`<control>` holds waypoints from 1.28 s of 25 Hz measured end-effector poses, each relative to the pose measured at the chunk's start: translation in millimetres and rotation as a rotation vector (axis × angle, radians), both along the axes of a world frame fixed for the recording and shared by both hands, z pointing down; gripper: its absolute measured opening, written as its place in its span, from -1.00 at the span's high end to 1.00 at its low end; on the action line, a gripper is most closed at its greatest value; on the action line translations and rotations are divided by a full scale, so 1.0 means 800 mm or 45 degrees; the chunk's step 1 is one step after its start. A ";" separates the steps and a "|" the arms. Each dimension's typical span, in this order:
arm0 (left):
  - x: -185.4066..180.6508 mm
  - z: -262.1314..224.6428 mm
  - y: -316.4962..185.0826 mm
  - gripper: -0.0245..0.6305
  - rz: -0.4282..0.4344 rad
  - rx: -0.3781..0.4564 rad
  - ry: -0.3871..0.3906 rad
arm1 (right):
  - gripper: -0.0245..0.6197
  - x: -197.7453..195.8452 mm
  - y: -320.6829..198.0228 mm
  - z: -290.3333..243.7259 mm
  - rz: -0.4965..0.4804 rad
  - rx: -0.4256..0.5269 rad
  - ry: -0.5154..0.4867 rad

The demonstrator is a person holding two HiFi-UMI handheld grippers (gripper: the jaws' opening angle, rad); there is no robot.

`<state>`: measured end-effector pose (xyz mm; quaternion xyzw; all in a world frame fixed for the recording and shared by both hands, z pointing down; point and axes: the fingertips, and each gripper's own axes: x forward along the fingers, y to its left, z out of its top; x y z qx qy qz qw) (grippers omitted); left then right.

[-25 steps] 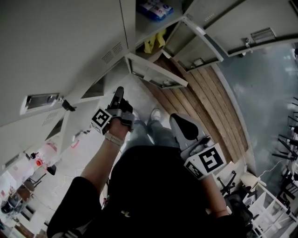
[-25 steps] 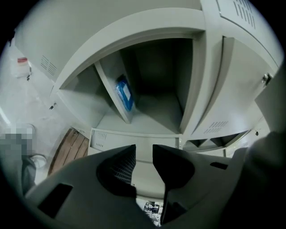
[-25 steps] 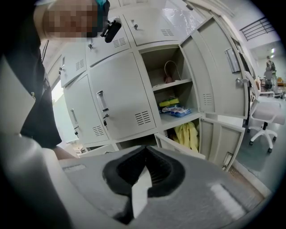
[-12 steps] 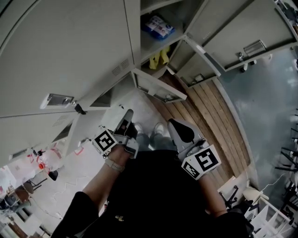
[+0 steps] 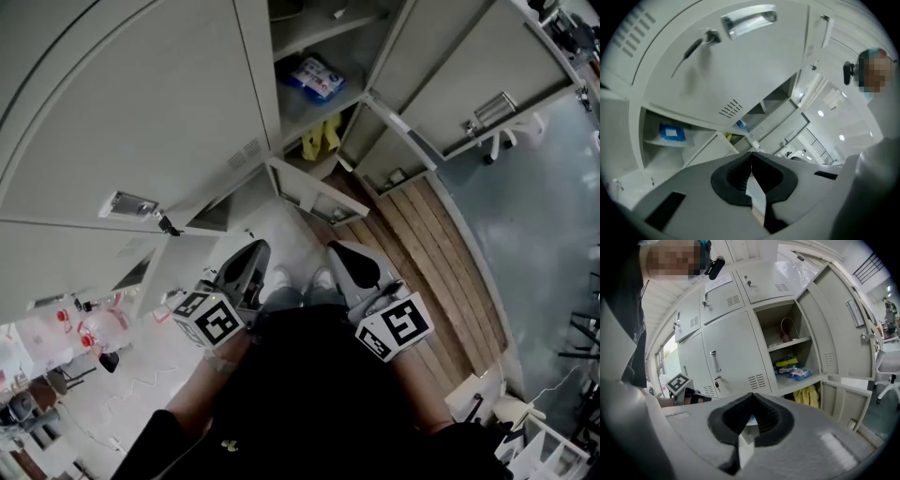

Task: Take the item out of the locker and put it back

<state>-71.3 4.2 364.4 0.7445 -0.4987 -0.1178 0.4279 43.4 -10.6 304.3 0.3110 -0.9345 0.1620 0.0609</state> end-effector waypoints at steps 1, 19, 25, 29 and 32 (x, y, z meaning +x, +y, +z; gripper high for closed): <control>0.003 -0.007 0.001 0.88 0.017 0.027 -0.067 | 0.93 0.000 -0.001 -0.004 -0.004 0.014 -0.009; 0.040 -0.083 0.017 0.87 0.147 0.419 -0.714 | 0.93 -0.004 0.015 -0.035 -0.103 0.180 -0.071; 0.027 -0.083 0.024 0.87 0.109 0.402 -0.671 | 0.93 -0.005 0.020 -0.035 -0.096 0.167 -0.085; 0.025 -0.083 0.028 0.87 0.111 0.405 -0.656 | 0.93 -0.005 0.024 -0.035 -0.085 0.153 -0.113; 0.025 -0.080 0.032 0.87 0.111 0.401 -0.635 | 0.93 -0.006 0.028 -0.034 -0.090 0.154 -0.114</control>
